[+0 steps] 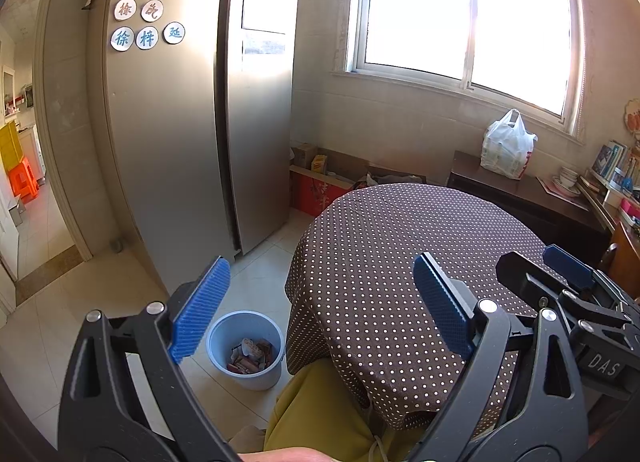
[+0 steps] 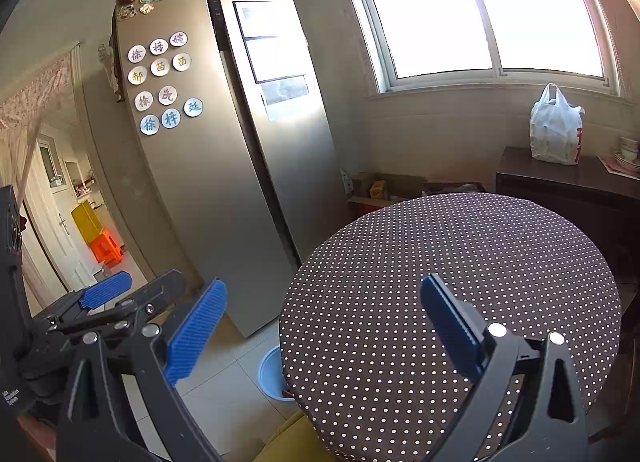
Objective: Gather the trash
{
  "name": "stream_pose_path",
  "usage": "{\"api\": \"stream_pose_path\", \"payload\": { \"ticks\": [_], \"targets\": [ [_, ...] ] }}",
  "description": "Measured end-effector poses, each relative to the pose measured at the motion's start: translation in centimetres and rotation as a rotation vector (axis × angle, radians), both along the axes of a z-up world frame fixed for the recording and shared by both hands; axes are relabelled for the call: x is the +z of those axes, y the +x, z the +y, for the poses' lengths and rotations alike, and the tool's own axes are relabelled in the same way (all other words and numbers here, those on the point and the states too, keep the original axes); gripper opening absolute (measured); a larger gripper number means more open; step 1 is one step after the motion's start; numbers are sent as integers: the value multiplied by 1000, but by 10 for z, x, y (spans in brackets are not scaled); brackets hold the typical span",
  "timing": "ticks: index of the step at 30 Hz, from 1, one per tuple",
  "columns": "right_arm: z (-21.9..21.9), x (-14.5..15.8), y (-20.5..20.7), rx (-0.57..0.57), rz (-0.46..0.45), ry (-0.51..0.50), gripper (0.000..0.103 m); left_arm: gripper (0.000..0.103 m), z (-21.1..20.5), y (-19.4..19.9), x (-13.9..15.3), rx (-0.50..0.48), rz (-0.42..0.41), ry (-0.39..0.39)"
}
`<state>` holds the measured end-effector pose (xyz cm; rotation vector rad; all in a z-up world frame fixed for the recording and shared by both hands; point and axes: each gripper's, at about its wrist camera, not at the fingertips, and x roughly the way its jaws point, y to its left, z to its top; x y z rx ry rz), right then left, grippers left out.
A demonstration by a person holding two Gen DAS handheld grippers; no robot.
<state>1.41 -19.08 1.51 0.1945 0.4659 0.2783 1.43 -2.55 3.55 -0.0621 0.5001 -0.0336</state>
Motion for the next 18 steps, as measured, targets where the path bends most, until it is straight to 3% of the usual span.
{"api": "stream_pose_path", "payload": {
  "ticks": [18],
  "targets": [
    [-7, -4, 3, -6, 14, 5, 96, 91, 2, 2, -3, -6, 8, 3]
  ]
}}
